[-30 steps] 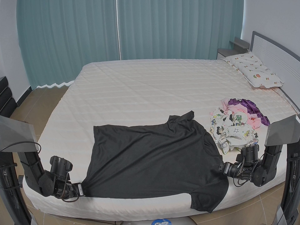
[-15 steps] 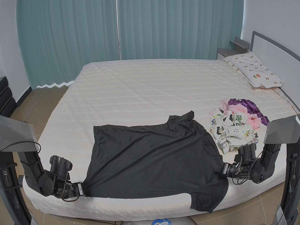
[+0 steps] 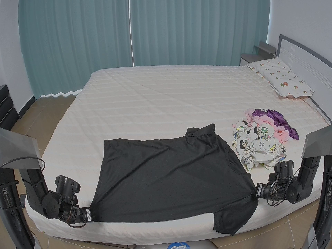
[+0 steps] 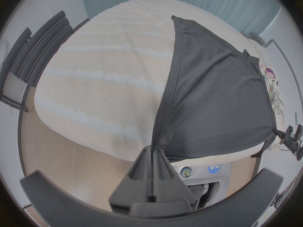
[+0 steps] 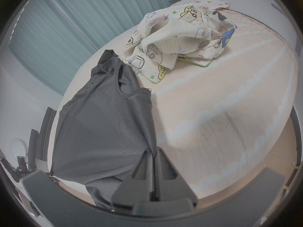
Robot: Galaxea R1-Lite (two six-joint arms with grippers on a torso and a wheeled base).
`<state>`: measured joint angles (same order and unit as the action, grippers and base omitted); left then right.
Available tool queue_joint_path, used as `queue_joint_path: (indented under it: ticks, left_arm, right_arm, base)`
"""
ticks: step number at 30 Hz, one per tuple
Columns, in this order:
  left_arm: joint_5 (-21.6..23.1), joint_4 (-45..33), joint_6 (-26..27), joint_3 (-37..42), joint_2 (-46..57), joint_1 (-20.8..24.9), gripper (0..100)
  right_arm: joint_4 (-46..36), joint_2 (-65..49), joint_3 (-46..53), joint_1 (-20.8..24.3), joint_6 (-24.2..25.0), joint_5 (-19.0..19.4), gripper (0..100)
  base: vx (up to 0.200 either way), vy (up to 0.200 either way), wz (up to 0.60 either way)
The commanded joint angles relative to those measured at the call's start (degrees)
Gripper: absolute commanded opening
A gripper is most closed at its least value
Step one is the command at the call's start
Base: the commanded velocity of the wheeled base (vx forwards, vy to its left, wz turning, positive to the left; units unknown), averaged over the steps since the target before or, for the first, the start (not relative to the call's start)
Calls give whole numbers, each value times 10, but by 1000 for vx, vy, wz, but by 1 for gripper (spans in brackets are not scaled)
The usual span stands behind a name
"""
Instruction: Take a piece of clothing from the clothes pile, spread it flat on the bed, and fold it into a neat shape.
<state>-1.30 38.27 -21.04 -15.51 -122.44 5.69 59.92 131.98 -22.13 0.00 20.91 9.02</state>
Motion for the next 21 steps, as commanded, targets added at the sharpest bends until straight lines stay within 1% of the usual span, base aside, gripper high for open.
queue_joint_path:
  ticks: [1,2,6,10,19,20,21]
  left_arm:
    - [-1,-43,12,-3,20,0,0]
    - [-1,-60,15,-4,26,0,0]
    - [-1,-79,21,-3,36,3,0]
    - [-2,-116,35,-6,41,4,0]
    - [-1,-117,36,-10,38,4,0]
    - [-1,-116,35,-14,36,3,100]
    - [0,-116,34,-15,36,3,100]
  right_arm:
    - [1,-8,16,-12,-24,5,0]
    - [3,-5,17,-12,-31,7,0]
    - [3,-4,18,-11,-32,7,0]
    - [2,-8,24,-11,-33,6,0]
    - [4,4,26,-7,-47,7,0]
    - [5,3,24,-6,-43,7,100]
    - [6,-1,27,-5,-41,9,100]
  base:
    - [0,0,0]
    - [0,0,0]
    - [0,0,0]
    - [0,0,0]
    - [0,0,0]
    - [0,0,0]
    - [0,0,0]
